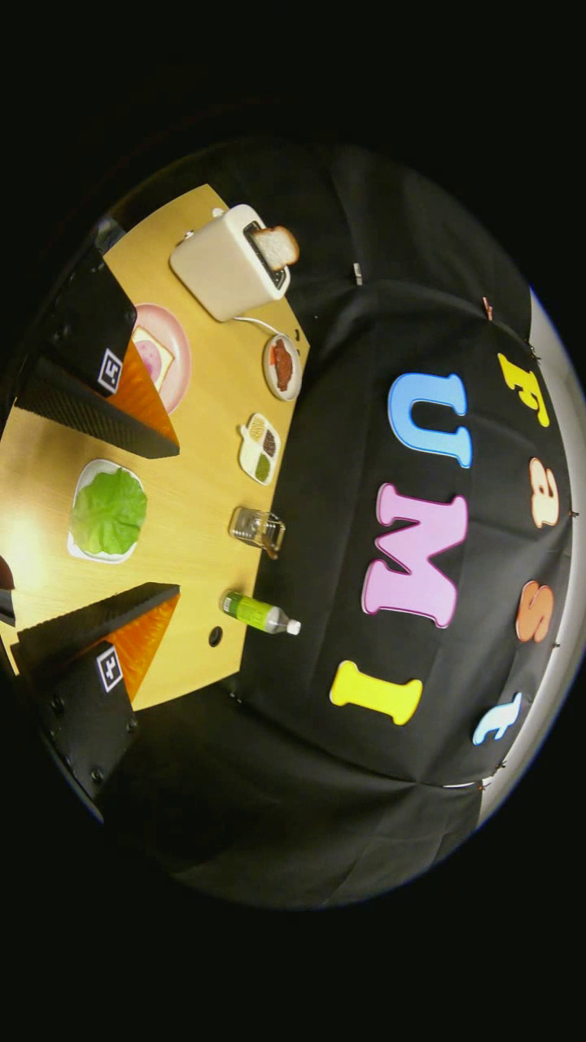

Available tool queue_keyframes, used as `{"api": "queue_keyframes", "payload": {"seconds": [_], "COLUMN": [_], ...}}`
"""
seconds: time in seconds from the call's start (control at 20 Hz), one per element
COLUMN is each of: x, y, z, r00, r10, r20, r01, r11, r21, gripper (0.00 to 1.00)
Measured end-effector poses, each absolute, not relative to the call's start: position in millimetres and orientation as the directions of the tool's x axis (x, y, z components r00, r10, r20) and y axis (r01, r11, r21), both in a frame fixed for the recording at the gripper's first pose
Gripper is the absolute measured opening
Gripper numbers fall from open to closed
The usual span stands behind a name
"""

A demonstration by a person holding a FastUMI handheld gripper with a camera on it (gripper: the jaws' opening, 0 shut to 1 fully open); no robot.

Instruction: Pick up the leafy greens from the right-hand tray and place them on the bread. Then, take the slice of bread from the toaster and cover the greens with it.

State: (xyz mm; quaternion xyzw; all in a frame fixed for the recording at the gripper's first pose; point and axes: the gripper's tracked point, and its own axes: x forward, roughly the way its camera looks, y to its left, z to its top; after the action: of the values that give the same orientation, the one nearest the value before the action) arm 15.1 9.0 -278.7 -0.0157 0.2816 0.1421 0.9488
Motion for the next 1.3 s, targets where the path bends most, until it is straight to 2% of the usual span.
{"api": "queue_keyframes", "payload": {"seconds": [0.3,0.6,0.9,1.05,1.1,1.25,1.3], "x": [15,29,27,27,26,25,23], "y": [20,30,27,25,26,29,31], "z": [-392,-473,-507,-509,-508,-508,-507], "r00": [0.625,0.495,0.401,0.393,0.390,0.396,0.386], "r10": [0.307,0.333,0.341,0.332,0.336,0.336,0.339], "r20": [-0.718,-0.803,-0.850,-0.857,-0.857,-0.855,-0.858], "r01": [-0.328,-0.346,-0.356,-0.358,-0.361,-0.392,-0.391], "r11": [0.938,0.923,0.913,0.914,0.912,0.904,0.903], "r21": [0.115,0.170,0.199,0.190,0.193,0.174,0.180], "gripper": [0.93,0.92,0.86,0.74,0.65,0.11,0.08]}}
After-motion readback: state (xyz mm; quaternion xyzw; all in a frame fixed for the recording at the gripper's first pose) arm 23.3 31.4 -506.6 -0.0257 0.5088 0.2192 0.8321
